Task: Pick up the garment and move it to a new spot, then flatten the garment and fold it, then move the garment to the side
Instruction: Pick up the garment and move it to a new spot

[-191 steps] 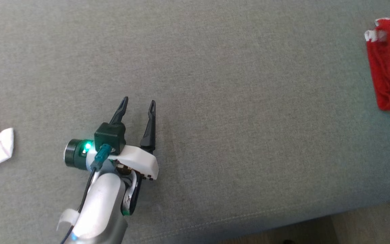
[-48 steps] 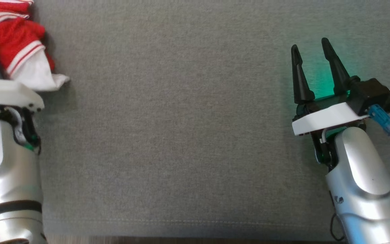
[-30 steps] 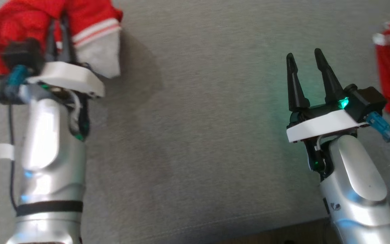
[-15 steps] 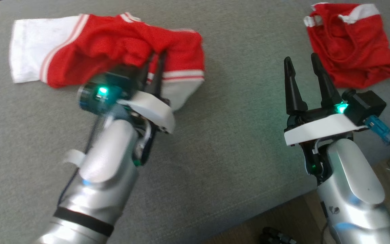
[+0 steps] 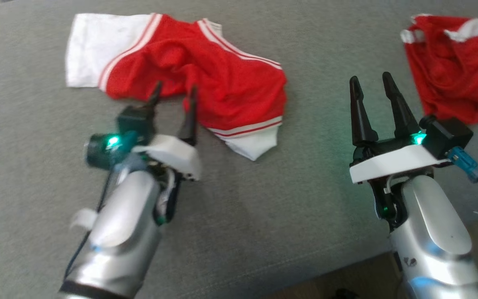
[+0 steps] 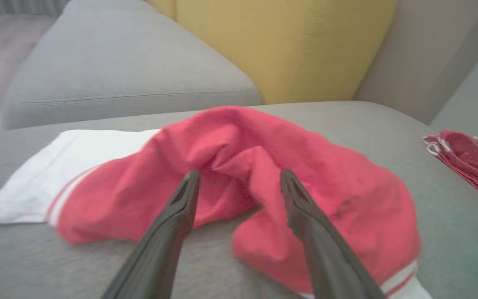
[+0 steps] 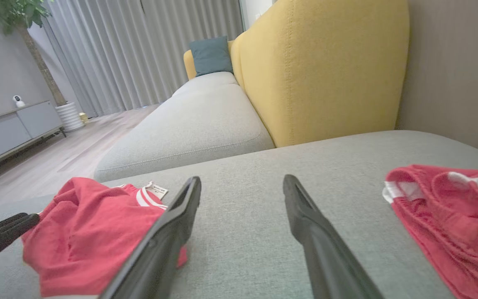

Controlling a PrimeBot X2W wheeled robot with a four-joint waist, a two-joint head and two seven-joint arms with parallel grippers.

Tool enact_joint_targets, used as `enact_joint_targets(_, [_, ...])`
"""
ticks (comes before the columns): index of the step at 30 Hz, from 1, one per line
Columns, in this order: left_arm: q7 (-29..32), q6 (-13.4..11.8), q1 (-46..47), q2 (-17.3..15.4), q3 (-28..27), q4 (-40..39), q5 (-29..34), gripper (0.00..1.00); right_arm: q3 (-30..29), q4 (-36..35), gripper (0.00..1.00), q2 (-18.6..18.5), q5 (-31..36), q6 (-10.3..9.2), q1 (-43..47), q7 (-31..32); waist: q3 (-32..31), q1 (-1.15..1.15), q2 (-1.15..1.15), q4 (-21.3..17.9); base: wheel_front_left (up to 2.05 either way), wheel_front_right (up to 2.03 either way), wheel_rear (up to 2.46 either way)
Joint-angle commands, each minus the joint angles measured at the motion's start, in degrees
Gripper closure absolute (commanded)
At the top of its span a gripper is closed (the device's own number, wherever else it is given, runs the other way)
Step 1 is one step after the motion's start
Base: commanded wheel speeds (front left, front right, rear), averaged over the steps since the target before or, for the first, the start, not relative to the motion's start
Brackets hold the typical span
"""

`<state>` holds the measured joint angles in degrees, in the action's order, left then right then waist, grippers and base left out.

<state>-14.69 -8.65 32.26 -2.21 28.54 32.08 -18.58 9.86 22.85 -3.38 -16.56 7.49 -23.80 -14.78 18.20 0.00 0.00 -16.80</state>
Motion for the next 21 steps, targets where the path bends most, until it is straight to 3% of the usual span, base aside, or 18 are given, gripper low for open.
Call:
enact_joint_targets(1, [-0.3, -0.7, -1.1, -1.6, -4.0, -3.3, 1.1, 0.0, 0.9, -1.4, 0.0, 0.5, 0.5, 0.0, -0.1, -0.2, -0.9, 0.0, 0.0, 2.4, 0.0, 0.0, 0.0])
enact_joint_targets(11, [-0.3, -2.3, -12.8, -2.2, -15.2, -13.1, 6.5, 0.0, 0.9, 1.0, 0.0, 0.5, 2.1, 0.0, 1.4, -0.2, -3.9, 0.0, 0.0, 8.5, 0.0, 0.0, 0.0])
enact_joint_targets(21, [-0.3, -1.1, -24.8, -1.2, -23.1, -18.6, 9.7, 0.0, 2.3, 4.8, 0.0, 0.5, 2.3, 0.0, 4.7, -0.2, -8.4, 0.0, 0.0, 11.3, 0.0, 0.0, 0.0])
